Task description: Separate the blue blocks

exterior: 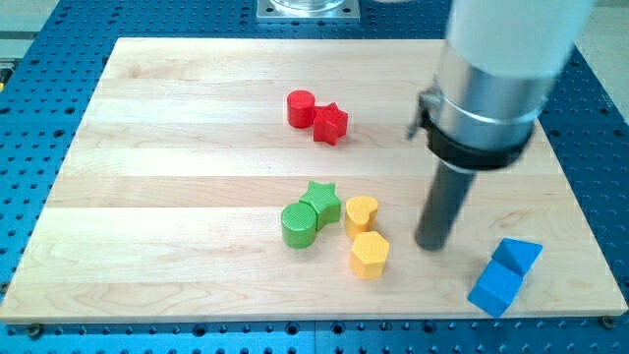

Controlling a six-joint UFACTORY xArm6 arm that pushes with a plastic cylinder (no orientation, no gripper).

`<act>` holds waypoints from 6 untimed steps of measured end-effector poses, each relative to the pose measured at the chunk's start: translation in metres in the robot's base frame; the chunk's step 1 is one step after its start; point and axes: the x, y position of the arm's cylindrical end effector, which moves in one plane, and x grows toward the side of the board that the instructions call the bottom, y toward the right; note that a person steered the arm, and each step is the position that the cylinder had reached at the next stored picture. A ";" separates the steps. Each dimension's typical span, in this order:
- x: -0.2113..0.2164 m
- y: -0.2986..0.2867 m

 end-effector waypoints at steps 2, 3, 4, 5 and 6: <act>0.035 -0.039; 0.017 -0.060; 0.017 -0.058; 0.004 0.010; -0.010 0.075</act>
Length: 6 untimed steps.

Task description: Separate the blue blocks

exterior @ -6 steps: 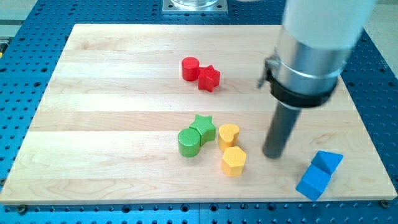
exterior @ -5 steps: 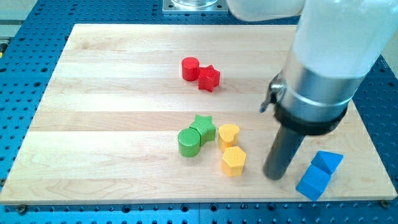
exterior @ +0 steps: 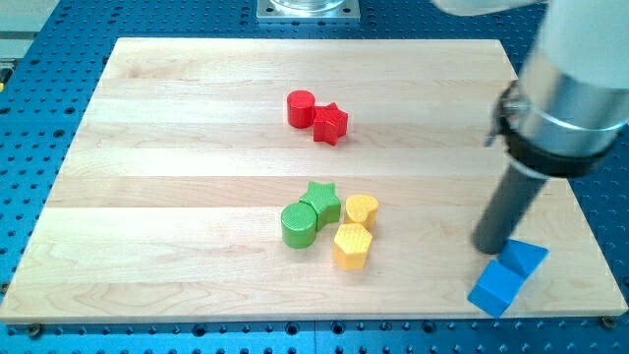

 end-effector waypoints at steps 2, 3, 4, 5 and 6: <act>-0.006 0.084; 0.002 0.090; 0.065 0.072; 0.068 0.068; 0.068 0.029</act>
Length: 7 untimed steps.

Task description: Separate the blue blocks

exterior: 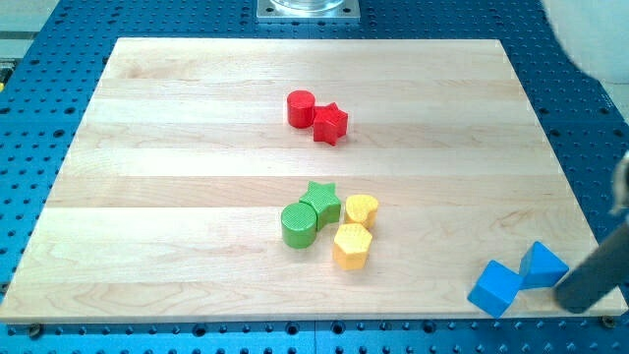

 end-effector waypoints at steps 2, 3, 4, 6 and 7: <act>0.000 -0.085; 0.000 -0.086; -0.032 -0.073; -0.090 -0.102; -0.083 -0.146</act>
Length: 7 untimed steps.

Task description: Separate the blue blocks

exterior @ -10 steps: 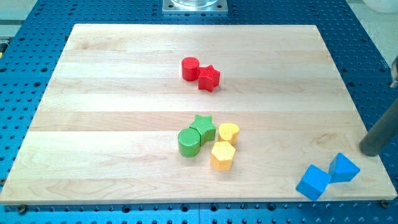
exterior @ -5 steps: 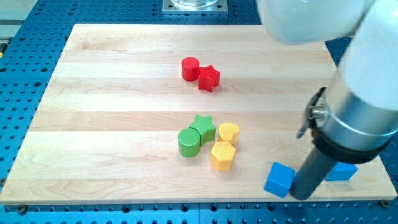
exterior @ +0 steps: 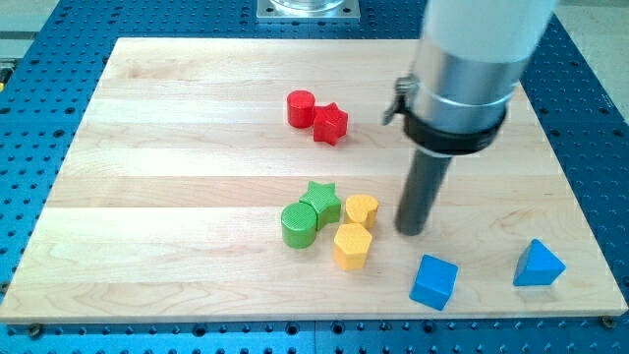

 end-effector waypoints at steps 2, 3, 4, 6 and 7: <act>0.042 -0.011; 0.076 -0.011; 0.077 -0.011; 0.083 0.034; 0.076 0.066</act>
